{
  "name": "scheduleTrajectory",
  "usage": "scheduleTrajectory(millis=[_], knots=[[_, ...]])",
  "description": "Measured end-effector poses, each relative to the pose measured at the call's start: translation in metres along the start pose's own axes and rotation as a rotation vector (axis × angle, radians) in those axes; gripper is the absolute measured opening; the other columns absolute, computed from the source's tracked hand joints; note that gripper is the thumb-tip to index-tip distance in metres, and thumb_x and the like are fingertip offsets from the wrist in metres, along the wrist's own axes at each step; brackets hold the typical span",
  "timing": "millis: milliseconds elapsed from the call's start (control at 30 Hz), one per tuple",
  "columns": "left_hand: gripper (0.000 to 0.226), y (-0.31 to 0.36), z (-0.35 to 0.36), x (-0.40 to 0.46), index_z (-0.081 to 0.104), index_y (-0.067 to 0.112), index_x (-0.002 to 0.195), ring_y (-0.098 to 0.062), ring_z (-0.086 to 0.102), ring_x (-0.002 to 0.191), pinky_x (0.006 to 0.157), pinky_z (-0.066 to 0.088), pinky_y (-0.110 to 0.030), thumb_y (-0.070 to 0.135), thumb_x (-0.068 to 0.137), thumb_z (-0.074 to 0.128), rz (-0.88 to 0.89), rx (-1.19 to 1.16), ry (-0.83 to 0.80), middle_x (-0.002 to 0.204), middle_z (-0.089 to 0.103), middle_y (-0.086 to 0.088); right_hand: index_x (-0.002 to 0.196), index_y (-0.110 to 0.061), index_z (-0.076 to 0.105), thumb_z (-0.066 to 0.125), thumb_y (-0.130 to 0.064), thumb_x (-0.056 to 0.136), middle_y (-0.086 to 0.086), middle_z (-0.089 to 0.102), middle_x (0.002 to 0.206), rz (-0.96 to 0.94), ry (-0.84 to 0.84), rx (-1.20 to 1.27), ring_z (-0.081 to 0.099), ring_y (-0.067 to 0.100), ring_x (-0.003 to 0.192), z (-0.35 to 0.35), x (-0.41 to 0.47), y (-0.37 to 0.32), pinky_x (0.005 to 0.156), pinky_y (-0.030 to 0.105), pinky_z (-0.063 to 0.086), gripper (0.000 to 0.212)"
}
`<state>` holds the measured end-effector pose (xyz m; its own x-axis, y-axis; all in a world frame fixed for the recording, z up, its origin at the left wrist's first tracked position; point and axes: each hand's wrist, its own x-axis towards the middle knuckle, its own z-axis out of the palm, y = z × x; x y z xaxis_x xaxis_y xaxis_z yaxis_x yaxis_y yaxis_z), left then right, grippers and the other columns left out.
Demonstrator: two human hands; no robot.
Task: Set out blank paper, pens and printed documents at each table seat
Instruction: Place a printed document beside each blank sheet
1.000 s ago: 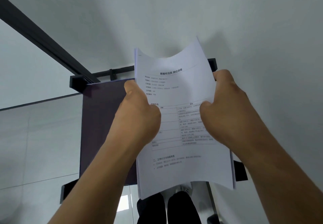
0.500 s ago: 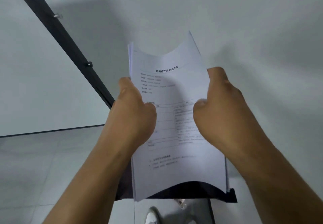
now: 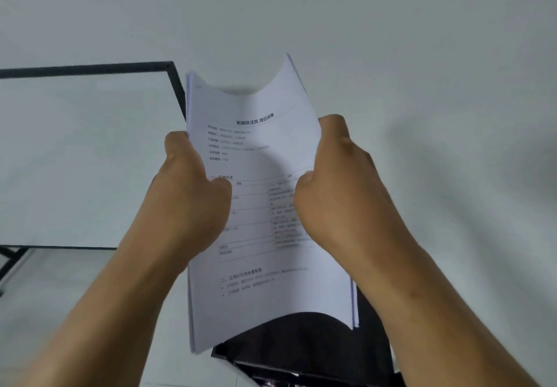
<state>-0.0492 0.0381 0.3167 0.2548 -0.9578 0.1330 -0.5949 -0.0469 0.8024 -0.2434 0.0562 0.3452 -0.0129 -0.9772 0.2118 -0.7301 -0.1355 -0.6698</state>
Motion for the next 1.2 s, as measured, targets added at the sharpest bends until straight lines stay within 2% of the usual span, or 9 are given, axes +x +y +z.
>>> scheduleTrajectory(millis=[167, 267, 433, 733, 833, 1000, 1200], knots=[[0.034, -0.001, -0.050, -0.003, 0.032, 0.034, 0.117, -0.009, 0.062, 0.081, 0.049, 0.050, -0.026, 0.014, 0.107, 0.058, 0.025, -0.022, 0.071, 0.098, 0.050, 0.027, 0.117, -0.020, 0.040, 0.050, 0.005, 0.094, -0.001, 0.060, 0.096, -0.078, 0.000, 0.015, 0.059, 0.013, 0.075, 0.003, -0.003, -0.049, 0.049, 0.026, 0.035, 0.035], [0.033, -0.006, -0.088, -0.005, 0.032, 0.034, 0.116, -0.008, 0.062, 0.078, 0.043, 0.047, -0.021, 0.016, 0.108, 0.059, 0.030, -0.013, 0.122, 0.096, 0.049, 0.028, 0.117, -0.022, 0.039, 0.050, 0.005, 0.094, -0.003, 0.059, 0.097, -0.133, 0.013, 0.016, 0.057, 0.009, 0.076, 0.012, -0.007, -0.084, 0.050, 0.022, 0.034, 0.037], [0.034, -0.027, -0.159, -0.003, 0.033, 0.034, 0.116, -0.011, 0.063, 0.081, 0.052, 0.050, -0.027, 0.016, 0.107, 0.061, 0.026, -0.036, 0.197, 0.097, 0.051, 0.026, 0.111, -0.022, 0.037, 0.051, 0.005, 0.094, -0.003, 0.056, 0.090, -0.206, 0.028, 0.011, 0.056, 0.012, 0.070, 0.036, -0.015, -0.150, 0.047, 0.025, 0.033, 0.035], [0.032, -0.073, -0.303, -0.008, 0.033, 0.032, 0.115, -0.006, 0.058, 0.076, 0.050, 0.042, -0.023, 0.017, 0.107, 0.060, 0.060, 0.011, 0.347, 0.093, 0.048, 0.029, 0.111, -0.021, 0.036, 0.052, 0.006, 0.093, -0.003, 0.056, 0.089, -0.363, 0.037, 0.048, 0.055, 0.010, 0.072, 0.095, -0.035, -0.283, 0.050, 0.025, 0.037, 0.037], [0.034, -0.094, -0.360, -0.016, 0.032, 0.034, 0.116, -0.007, 0.058, 0.076, 0.049, 0.043, -0.023, 0.018, 0.107, 0.060, 0.055, 0.036, 0.402, 0.094, 0.046, 0.030, 0.110, -0.021, 0.035, 0.051, 0.006, 0.092, -0.003, 0.053, 0.086, -0.407, 0.026, 0.074, 0.052, 0.009, 0.070, 0.121, -0.044, -0.331, 0.048, 0.024, 0.030, 0.036], [0.033, -0.122, -0.420, -0.023, 0.034, 0.033, 0.114, -0.014, 0.062, 0.078, 0.058, 0.048, -0.030, 0.016, 0.105, 0.062, 0.008, 0.046, 0.506, 0.095, 0.053, 0.025, 0.111, -0.021, 0.039, 0.052, 0.005, 0.094, -0.004, 0.053, 0.086, -0.473, -0.011, 0.100, 0.052, 0.009, 0.070, 0.154, -0.047, -0.386, 0.047, 0.023, 0.026, 0.033], [0.035, -0.143, -0.488, -0.027, 0.033, 0.033, 0.110, -0.012, 0.060, 0.077, 0.054, 0.044, -0.029, 0.014, 0.104, 0.061, -0.054, 0.109, 0.654, 0.093, 0.052, 0.023, 0.112, -0.019, 0.040, 0.050, 0.005, 0.094, -0.002, 0.055, 0.087, -0.617, -0.053, 0.194, 0.054, 0.011, 0.073, 0.195, -0.037, -0.451, 0.051, 0.025, 0.032, 0.031]])
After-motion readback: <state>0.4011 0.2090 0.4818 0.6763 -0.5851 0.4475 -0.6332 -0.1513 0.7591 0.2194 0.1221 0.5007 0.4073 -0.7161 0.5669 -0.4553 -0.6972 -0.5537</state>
